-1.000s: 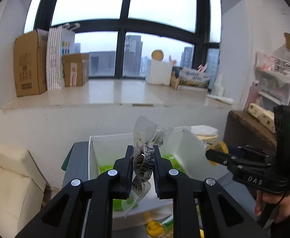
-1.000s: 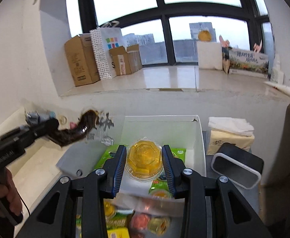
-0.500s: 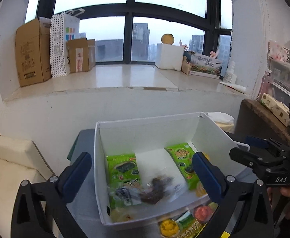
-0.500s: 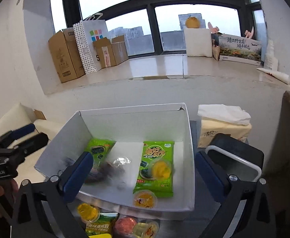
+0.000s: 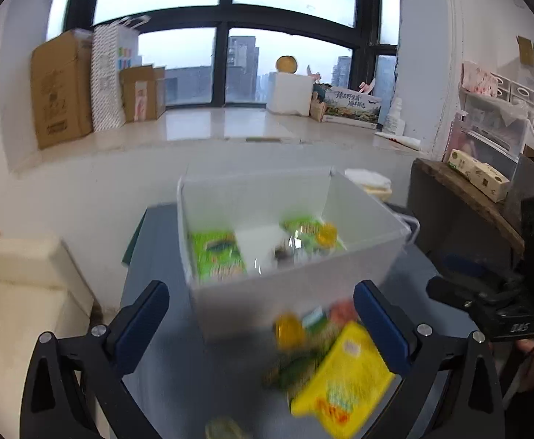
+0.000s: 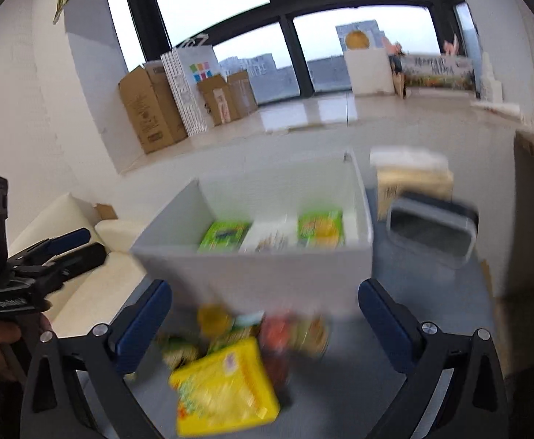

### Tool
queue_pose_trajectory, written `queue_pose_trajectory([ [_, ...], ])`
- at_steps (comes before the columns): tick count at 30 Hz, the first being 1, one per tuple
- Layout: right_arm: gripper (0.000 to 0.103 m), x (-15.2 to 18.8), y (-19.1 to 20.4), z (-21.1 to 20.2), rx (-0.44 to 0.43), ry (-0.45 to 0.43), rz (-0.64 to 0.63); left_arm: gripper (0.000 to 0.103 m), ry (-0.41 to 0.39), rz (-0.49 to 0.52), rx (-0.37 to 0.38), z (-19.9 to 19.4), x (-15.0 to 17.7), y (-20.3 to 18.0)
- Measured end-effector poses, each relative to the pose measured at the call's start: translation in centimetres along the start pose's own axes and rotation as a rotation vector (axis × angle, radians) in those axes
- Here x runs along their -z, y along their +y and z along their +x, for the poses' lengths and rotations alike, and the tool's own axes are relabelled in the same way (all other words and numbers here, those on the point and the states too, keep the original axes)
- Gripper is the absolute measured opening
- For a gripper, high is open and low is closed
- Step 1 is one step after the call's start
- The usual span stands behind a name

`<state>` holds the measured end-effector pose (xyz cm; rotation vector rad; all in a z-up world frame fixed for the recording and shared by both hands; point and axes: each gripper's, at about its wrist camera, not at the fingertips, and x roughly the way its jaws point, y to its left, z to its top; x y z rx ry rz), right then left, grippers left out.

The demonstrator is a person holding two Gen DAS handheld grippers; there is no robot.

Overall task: Organize snacks
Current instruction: 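Move the right gripper down to the yellow snack bag and grasp it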

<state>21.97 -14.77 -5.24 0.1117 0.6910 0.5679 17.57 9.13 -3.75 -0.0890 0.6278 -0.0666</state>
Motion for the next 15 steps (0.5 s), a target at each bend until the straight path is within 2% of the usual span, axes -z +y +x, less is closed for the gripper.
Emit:
queue_pose_trajectory([
  [4,0.103,5.0,0.9,0.0,0.026,0.057,0.075,0.103,0.022,-0.063,-0.001,-2.1,4.4,1.5],
  [8,0.103,8.2,1.0,0.7,0.027,0.084,0.179,0.103,0.052,-0.127,0.006,-2.8,7.5,2.8],
  [11,0.103,9.4,1.0,2.0,0.001,0.101,0.251,0.103,0.067,-0.156,0.021,-3.0,8.9,3.4],
  [15,0.103,10.1,2.1,3.5,0.038,0.131,0.229,0.103,0.065,-0.151,0.034,-3.0,9.3,3.5],
])
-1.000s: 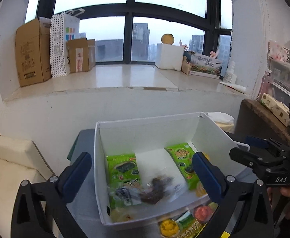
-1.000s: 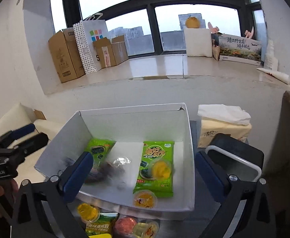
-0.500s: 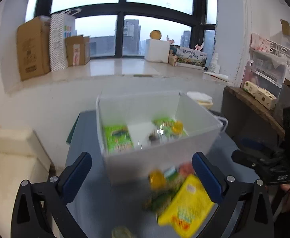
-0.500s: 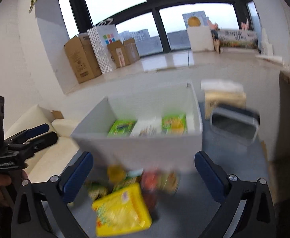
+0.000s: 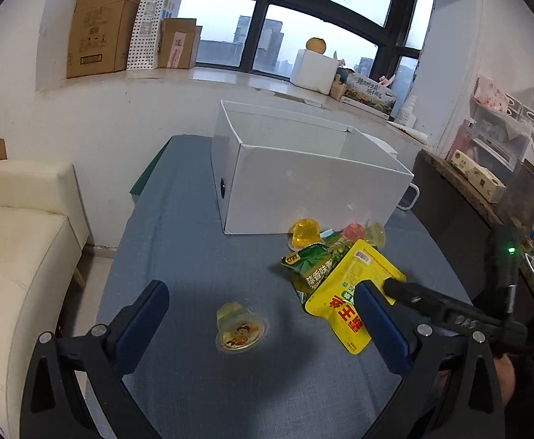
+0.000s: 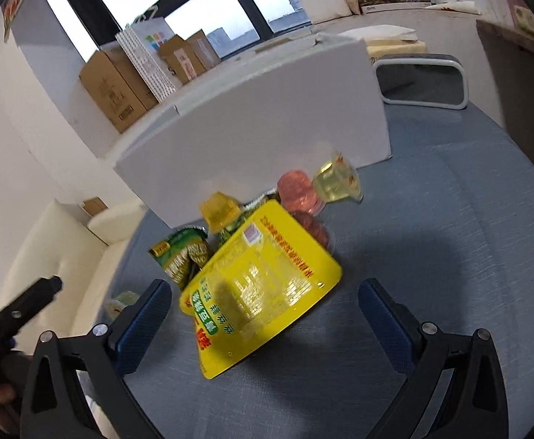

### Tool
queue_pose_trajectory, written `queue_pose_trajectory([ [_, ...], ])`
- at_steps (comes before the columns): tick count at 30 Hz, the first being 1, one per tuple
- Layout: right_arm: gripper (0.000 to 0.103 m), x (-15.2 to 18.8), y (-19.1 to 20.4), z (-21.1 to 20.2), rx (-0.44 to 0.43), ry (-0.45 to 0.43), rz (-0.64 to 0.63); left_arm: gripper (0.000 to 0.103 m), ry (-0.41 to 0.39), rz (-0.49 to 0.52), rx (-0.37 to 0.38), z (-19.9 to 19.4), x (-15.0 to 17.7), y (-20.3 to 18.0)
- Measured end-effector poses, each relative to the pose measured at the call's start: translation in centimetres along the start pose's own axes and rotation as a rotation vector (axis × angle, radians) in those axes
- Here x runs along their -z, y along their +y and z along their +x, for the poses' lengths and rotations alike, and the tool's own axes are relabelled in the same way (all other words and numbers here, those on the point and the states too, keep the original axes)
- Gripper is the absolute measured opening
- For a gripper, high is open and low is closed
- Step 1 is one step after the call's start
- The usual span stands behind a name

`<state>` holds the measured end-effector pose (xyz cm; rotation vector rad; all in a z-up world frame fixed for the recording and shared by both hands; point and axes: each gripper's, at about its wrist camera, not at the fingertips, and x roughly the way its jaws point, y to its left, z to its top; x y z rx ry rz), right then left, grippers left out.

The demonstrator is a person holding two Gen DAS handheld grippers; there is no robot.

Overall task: Organize snacks
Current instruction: 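Move the right gripper down to the yellow snack bag and grasp it, then lift the yellow bag with the right gripper while the left grasps a jelly cup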

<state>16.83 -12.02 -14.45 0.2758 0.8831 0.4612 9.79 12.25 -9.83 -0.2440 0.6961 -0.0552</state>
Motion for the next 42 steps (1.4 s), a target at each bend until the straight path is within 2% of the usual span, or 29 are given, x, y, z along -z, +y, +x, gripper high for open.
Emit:
queue_pose_trajectory([
  [3,0.103,0.5,0.4,1.2,0.004,0.031,0.016,0.103,-0.004,0.004,0.013,0.2,0.0,0.2],
  [7,0.103,0.8,1.3,2.1,0.056,0.020,-0.002,0.103,0.017,0.005,0.017,1.3,0.3,0.4],
  [11,0.101,0.9,2.6,3.0,0.063,0.025,-0.026,0.103,0.030,-0.004,0.022,1.8,0.9,0.8],
  [14,0.071,1.2,3.7,3.2,0.092,0.017,-0.075,0.103,0.042,-0.008,0.017,1.9,1.5,1.3],
  [15,0.061,1.1,3.9,3.2,0.074,0.013,-0.071,0.103,0.048,-0.011,0.020,2.0,1.8,1.5],
  [16,0.055,1.1,3.9,3.1,0.061,0.010,-0.068,0.103,0.051,-0.014,0.021,2.0,2.0,1.7],
  [17,0.043,1.0,4.1,2.8,0.041,0.008,-0.076,0.103,0.053,-0.015,0.021,2.0,2.2,1.8],
  [18,0.035,0.9,4.5,2.3,0.053,-0.015,-0.097,0.103,0.056,-0.018,0.023,2.0,2.3,1.9],
  [19,0.020,0.9,4.5,1.9,0.050,-0.024,-0.103,0.103,0.060,-0.021,0.027,2.1,2.4,1.9],
  [20,0.011,0.6,4.5,1.5,0.012,-0.024,-0.100,0.103,0.060,-0.022,0.029,2.1,2.4,1.9],
  [21,0.007,0.5,4.5,1.2,-0.012,-0.019,-0.098,0.103,0.061,-0.021,0.033,2.2,2.4,1.9],
  [28,0.003,0.2,6.2,-1.7,-0.079,-0.054,-0.159,0.103,0.089,0.035,0.033,3.1,2.9,0.8],
  [35,0.003,-0.3,6.0,-6.2,-0.041,-0.120,-0.218,0.103,0.116,0.072,0.006,5.1,3.4,0.1],
  [42,0.003,-0.9,4.6,-8.8,-0.003,-0.172,-0.216,0.102,0.150,0.038,-0.045,7.3,3.3,0.9],
])
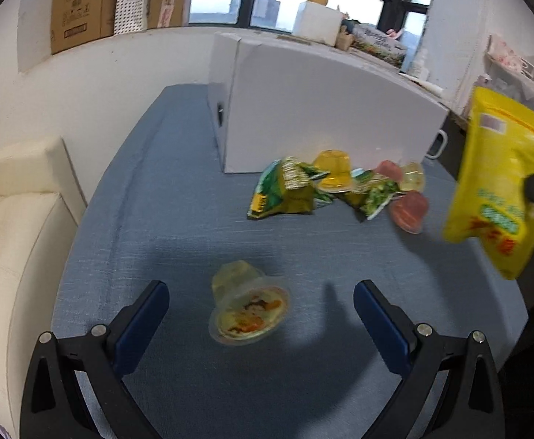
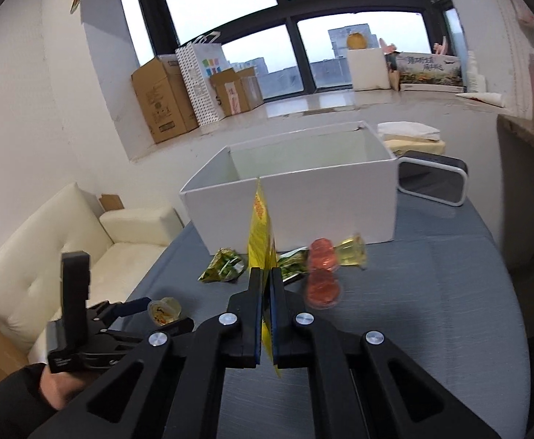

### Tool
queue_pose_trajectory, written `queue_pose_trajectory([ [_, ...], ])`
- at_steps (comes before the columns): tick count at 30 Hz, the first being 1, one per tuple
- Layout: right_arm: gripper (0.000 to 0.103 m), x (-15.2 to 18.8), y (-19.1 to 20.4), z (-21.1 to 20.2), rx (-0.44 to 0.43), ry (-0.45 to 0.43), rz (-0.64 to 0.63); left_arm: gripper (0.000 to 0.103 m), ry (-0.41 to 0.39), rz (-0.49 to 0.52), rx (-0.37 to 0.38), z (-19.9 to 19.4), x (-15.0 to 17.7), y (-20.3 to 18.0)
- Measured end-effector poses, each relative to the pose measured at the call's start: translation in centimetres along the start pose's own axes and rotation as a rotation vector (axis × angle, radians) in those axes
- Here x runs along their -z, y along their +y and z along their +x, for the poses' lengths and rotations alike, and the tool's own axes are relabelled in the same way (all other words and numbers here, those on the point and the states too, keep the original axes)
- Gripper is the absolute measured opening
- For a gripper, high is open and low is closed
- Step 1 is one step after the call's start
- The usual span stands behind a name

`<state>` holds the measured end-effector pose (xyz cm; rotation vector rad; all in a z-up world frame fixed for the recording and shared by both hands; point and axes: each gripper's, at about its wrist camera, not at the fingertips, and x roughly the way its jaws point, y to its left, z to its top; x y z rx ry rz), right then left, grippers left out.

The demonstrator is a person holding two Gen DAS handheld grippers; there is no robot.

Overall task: Organize snacks
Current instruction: 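Lift the yellow bag with the right gripper while the left grasps a jelly cup, then carry the yellow bag and jelly cup into the white box and release both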

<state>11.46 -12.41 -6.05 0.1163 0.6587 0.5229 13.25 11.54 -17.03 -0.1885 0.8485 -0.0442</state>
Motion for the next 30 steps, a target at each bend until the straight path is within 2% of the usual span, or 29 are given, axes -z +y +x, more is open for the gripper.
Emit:
queue_pose_trajectory([
  [1,0.003,0.0,-0.2,-0.2,0.006,-0.004,0.002,0.095,-0.005,-0.010,0.004,0.1,0.0,0.2],
  [2,0.003,0.0,-0.5,-0.3,0.014,-0.008,0.001,0.076,-0.004,-0.018,0.008,0.1,0.0,0.4],
  [3,0.003,0.0,-0.7,-0.4,0.018,-0.009,0.001,0.068,-0.006,-0.022,-0.010,0.1,0.0,0.7],
  [4,0.003,0.1,-0.8,-0.4,0.018,-0.009,0.006,0.050,-0.010,-0.029,-0.010,0.0,0.0,0.9],
  [6,0.003,0.2,-1.2,-0.3,0.015,-0.007,0.018,0.049,-0.022,-0.055,0.015,-0.4,0.0,1.3],
  [8,0.003,0.2,-1.2,-0.2,0.008,-0.007,0.019,0.049,-0.049,-0.022,0.003,-1.1,0.0,0.9],
  [12,0.003,0.2,-1.2,-0.1,-0.002,-0.008,0.021,0.049,-0.084,-0.020,0.043,-2.7,-0.8,0.1],
  [17,0.003,0.1,-1.3,-0.6,0.001,-0.025,0.005,0.049,-0.145,0.047,0.082,-5.3,-3.0,-2.5],
  [25,0.003,-2.6,-2.2,-0.8,0.009,-0.071,-0.029,0.049,-0.226,0.144,0.159,-7.3,-9.2,-6.8],
  [30,0.003,-7.7,-3.1,0.4,0.011,-0.124,-0.070,0.049,-0.258,0.173,0.168,-6.3,-14.4,-7.8],
])
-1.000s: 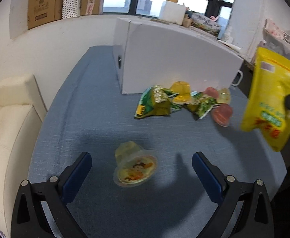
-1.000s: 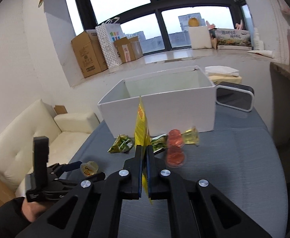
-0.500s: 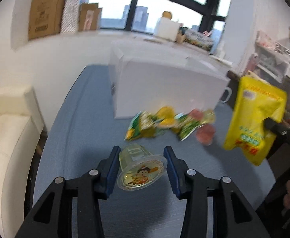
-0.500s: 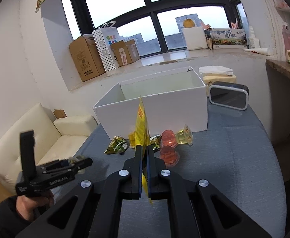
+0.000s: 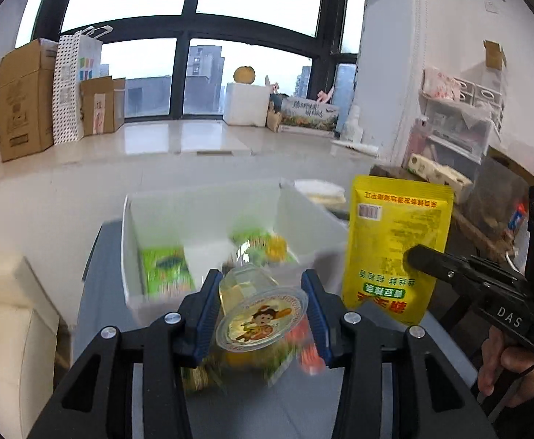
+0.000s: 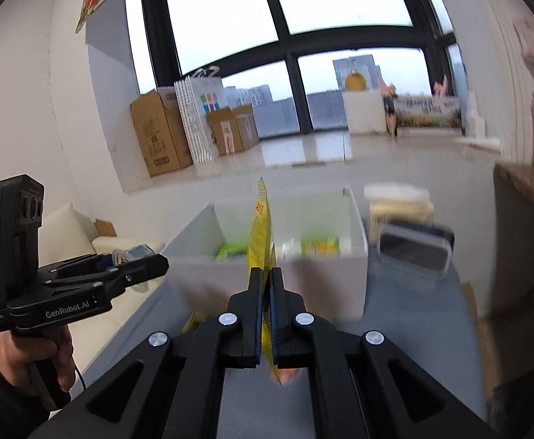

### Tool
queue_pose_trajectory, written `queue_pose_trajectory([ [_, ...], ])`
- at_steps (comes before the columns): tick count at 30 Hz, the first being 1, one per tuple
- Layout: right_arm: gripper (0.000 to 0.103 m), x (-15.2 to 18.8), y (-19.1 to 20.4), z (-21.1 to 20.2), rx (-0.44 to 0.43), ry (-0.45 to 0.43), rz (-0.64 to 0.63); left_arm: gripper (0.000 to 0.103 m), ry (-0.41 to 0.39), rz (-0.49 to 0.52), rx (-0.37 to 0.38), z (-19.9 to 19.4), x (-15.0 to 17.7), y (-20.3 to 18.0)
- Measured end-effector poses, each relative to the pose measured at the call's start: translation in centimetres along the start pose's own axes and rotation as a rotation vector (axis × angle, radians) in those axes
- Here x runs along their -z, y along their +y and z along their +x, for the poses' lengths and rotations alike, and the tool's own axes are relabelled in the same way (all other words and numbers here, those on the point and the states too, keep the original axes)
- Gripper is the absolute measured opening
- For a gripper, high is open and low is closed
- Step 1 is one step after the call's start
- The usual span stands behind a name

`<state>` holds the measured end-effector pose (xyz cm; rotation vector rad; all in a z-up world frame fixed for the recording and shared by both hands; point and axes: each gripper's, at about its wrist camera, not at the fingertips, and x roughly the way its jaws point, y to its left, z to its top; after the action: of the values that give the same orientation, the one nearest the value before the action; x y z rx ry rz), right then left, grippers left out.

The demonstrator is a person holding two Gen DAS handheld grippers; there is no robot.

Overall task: Organize snacks
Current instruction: 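Carry the yellow bag and jelly cup into the white box and release both, then grasp a yellow jelly cup with the right gripper while the left grasps the green pea packet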

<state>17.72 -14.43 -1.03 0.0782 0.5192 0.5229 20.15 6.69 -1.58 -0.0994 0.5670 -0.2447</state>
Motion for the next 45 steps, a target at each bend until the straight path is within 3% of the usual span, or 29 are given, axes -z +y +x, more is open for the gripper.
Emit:
queue_pose_trajectory([
  [6,0.003,-5.6,-2.6,5.7,0.025,-0.002,0.025,0.049,-0.008,0.003,-0.032,5.1,-5.0,2.0],
  [11,0.003,-7.7,-3.9,10.1,0.044,0.037,0.033,0.052,0.047,-0.012,-0.081,9.4,-5.9,4.1],
  [12,0.004,-7.8,-3.9,10.8,0.045,0.048,0.029,0.057,0.062,-0.023,-0.092,10.0,-5.9,4.5],
  [13,0.005,-7.8,-4.0,11.3,0.042,0.056,0.031,0.080,0.069,-0.029,-0.107,10.4,-5.9,4.8],
  [14,0.019,-7.8,-4.1,11.9,0.044,0.071,0.038,0.103,0.072,-0.036,-0.124,10.6,-5.8,5.1],
  [15,0.067,-7.8,-4.4,12.5,0.087,0.090,0.044,0.103,0.061,-0.044,-0.132,10.6,-5.6,5.3],
  [16,0.094,-7.7,-4.6,12.8,0.111,0.106,0.052,0.103,0.057,-0.053,-0.133,10.4,-5.4,5.7],
  [17,0.103,-7.6,-5.1,12.9,0.102,0.113,0.071,0.103,0.064,-0.060,-0.130,10.5,-5.3,5.9],
  [19,0.103,-7.4,-5.6,12.1,0.061,0.065,0.096,0.103,0.081,-0.071,-0.127,10.5,-4.9,6.4],
  [21,0.103,-7.2,-5.5,11.6,0.110,0.059,0.073,0.103,0.089,-0.069,-0.133,10.5,-4.5,6.5],
  [26,0.103,-6.8,-5.1,11.1,0.117,0.067,0.054,0.103,0.086,-0.065,-0.129,9.5,-3.9,6.1],
  [35,0.103,-5.3,-4.0,6.7,0.064,0.053,0.038,0.103,0.062,0.021,-0.114,5.5,-3.1,2.3],
  [38,0.103,-3.9,-4.4,4.3,0.054,0.039,0.056,0.103,0.058,0.030,-0.117,3.7,-1.4,0.8],
  [45,0.103,2.1,-6.1,2.8,0.069,0.125,0.077,0.103,0.083,-0.015,-0.116,0.9,5.1,-1.3],
])
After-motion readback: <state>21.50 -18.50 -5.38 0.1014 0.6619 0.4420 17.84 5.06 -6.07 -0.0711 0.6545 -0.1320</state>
